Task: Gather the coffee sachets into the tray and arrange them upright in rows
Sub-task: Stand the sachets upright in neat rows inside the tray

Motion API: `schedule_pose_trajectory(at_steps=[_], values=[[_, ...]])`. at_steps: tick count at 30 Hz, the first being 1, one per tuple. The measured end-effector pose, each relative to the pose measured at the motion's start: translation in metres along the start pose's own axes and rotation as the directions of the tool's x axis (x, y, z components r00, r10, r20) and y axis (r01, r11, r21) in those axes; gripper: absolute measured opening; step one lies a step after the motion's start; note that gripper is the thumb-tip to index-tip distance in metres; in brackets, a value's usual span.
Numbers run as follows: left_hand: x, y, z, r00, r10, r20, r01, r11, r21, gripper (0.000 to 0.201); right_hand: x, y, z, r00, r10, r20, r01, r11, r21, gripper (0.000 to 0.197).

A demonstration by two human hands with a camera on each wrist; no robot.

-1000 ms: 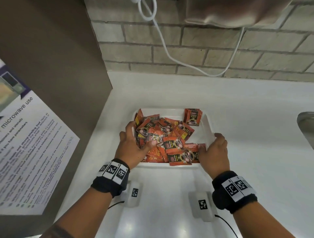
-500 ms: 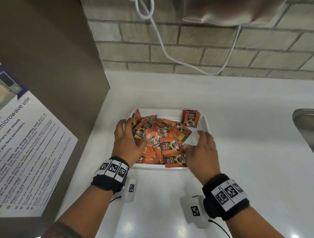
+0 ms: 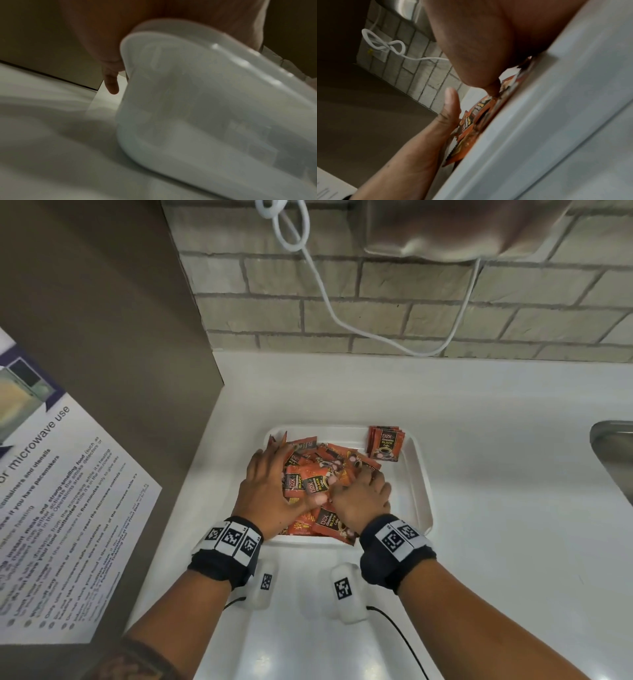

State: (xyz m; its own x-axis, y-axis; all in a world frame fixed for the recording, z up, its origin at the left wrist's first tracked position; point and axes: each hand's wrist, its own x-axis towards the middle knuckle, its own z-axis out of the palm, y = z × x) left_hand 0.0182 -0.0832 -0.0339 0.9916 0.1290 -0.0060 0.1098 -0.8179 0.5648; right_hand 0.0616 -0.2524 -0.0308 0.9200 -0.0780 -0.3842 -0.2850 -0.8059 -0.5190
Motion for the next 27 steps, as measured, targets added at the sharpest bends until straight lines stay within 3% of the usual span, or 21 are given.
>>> schedule_pose_trajectory(at_steps=[3, 8, 13, 16, 22, 27], values=[[0.000, -0.001, -0.001, 1.000, 0.007, 0.010, -0.007, 1.000, -0.006, 0.129, -0.002, -0.011, 0.008, 0.998, -0.048, -0.041, 0.054, 0.988, 0.145, 0.074], [0.000, -0.001, -0.004, 0.999, -0.004, 0.044, 0.005, 1.000, -0.024, 0.136, -0.002, -0.017, 0.007, 0.994, -0.113, -0.002, 0.107, 0.932, 0.345, 0.067], [0.000, -0.001, -0.004, 0.998, -0.003, 0.070, 0.001, 1.000, 0.027, 0.144, 0.000, -0.021, 0.008, 0.988, -0.150, 0.045, 0.098, 0.816, 0.570, 0.060], [0.000, 0.000, -0.002, 0.998, -0.021, 0.064, 0.016, 0.998, 0.063, 0.137, 0.002, -0.022, 0.006, 0.990, -0.137, 0.039, 0.090, 0.813, 0.575, 0.058], [0.002, -0.001, 0.000, 0.997, -0.027, 0.070, 0.020, 0.994, 0.111, 0.136, 0.004, -0.026, 0.003, 0.978, -0.159, 0.137, 0.039, 0.780, 0.625, 0.063], [0.002, 0.001, 0.000, 0.997, -0.017, 0.077, 0.006, 0.990, 0.140, 0.126, 0.009, -0.029, 0.004, 0.985, -0.123, 0.118, 0.011, 0.738, 0.675, 0.093]])
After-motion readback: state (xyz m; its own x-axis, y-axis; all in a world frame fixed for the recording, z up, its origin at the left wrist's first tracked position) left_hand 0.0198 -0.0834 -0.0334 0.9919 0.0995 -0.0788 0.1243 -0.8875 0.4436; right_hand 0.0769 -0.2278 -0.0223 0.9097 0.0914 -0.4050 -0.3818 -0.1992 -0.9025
